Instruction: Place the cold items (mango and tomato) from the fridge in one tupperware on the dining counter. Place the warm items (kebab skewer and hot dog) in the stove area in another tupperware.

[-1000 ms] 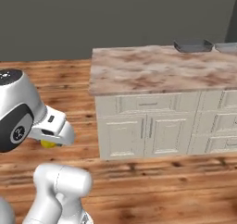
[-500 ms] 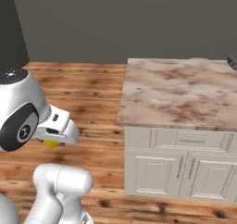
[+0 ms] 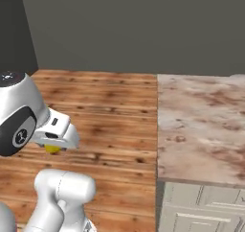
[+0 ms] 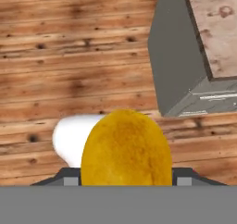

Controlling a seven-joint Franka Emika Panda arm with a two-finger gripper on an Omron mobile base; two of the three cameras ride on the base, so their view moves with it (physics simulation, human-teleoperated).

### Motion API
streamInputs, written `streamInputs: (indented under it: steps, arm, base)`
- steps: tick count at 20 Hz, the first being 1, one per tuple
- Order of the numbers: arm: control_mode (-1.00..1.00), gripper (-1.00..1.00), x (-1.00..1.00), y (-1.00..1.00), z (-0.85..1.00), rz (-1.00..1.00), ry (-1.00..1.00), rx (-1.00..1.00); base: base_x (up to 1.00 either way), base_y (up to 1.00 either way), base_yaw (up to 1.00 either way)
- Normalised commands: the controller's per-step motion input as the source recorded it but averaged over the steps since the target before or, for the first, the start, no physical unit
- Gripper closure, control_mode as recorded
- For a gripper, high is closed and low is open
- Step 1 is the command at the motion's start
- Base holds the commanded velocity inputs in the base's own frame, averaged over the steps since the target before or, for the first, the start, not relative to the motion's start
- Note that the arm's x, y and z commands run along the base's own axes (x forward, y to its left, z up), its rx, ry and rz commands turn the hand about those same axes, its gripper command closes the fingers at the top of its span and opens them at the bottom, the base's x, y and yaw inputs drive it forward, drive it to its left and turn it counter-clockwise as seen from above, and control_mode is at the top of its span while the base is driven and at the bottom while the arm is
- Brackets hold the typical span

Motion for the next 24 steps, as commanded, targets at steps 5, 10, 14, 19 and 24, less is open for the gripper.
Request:
streamInputs:
  steps: [5, 10, 14, 19, 24]
  arm:
    - [1.0, 1.0, 0.0, 0.0, 0.0, 0.0, 0.0, 0.0]
    - [1.0, 1.0, 0.0, 0.0, 0.0, 0.0, 0.0, 0.0]
    - [1.0, 1.0, 0.0, 0.0, 0.0, 0.0, 0.0, 0.0]
    - [1.0, 1.0, 0.0, 0.0, 0.0, 0.0, 0.0, 0.0]
    - [1.0, 1.0, 0.0, 0.0, 0.0, 0.0, 0.0, 0.0]
  base:
    - [1.0, 0.92, -0.01]
    - [1.0, 0.91, -0.16]
    - [1.0, 0.65, -0.24]
    - [1.0, 0.53, -0.25]
    - [1.0, 0.58, -0.35]
